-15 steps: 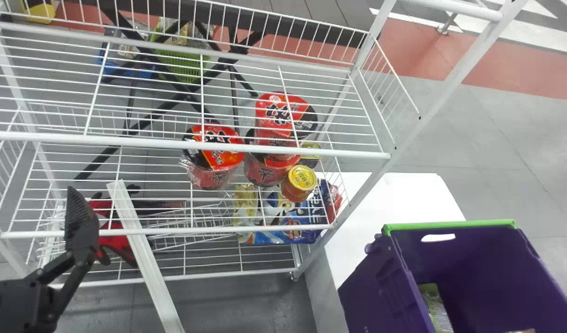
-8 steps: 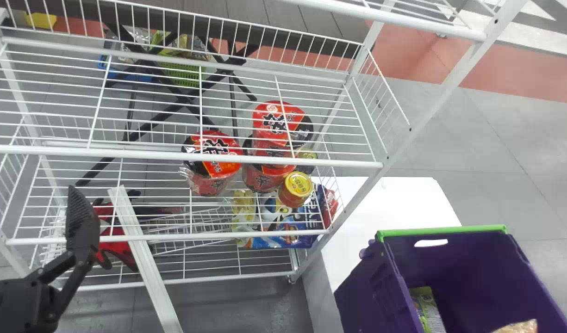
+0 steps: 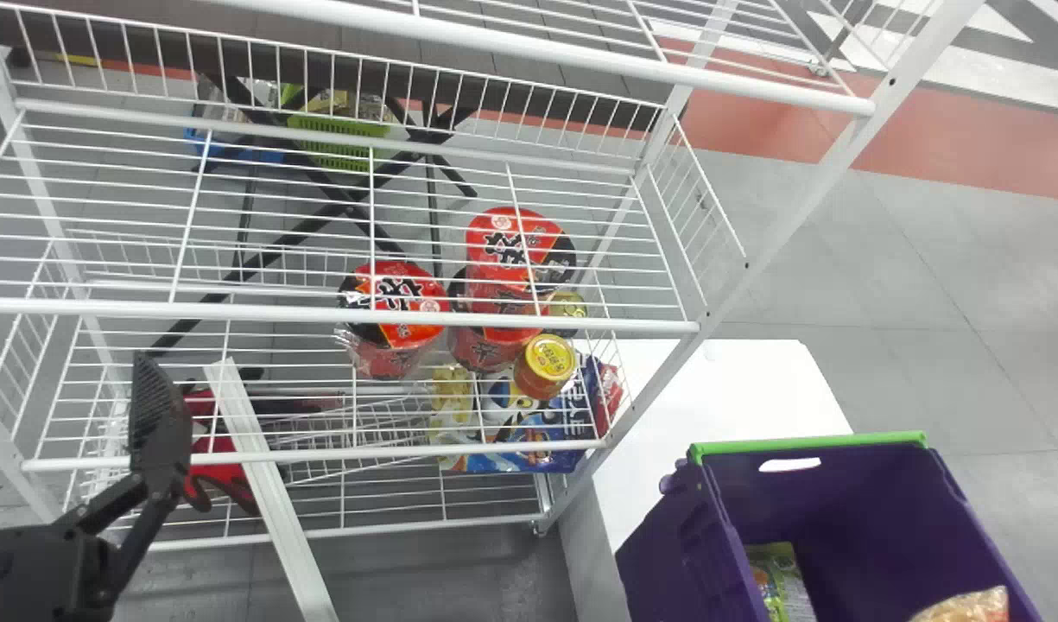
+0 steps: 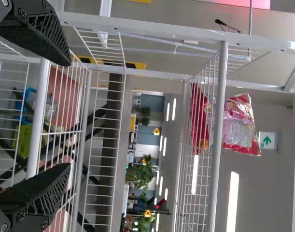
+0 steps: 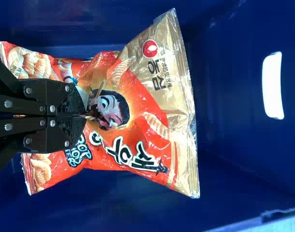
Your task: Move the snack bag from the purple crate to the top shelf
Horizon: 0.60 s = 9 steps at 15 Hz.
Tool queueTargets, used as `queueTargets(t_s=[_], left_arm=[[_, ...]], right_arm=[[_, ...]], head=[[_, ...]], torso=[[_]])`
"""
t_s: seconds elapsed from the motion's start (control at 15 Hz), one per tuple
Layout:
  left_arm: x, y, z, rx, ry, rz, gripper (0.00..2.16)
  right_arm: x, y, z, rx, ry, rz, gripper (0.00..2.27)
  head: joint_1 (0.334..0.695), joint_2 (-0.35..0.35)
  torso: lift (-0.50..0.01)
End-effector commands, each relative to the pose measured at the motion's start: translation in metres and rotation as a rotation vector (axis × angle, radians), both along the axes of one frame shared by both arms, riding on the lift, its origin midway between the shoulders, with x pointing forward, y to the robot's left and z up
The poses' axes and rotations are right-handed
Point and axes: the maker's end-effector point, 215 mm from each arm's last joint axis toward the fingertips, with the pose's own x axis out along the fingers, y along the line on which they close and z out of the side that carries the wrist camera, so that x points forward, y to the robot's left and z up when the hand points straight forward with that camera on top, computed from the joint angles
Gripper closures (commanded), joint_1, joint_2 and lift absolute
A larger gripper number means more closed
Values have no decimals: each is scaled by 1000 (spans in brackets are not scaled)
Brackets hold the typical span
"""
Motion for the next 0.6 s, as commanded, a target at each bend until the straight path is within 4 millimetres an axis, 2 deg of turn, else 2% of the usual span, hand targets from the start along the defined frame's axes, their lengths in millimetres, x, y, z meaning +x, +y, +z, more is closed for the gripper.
queueTargets(t_s=[0.0, 0.2, 0.53], left_arm=[[0, 0, 3, 7, -8, 6, 66], [0, 5, 5, 20, -7, 20, 66], [-1, 7, 13, 18, -21, 23, 66]], right_arm=[[5, 0, 2, -11, -9, 10, 1656], [19, 2, 4, -12, -33, 17, 1656], [26, 2, 2, -23, -43, 23, 1656]], head=[[695, -350], [695, -350], [695, -350]], torso=[[-367], [-355], [-335]])
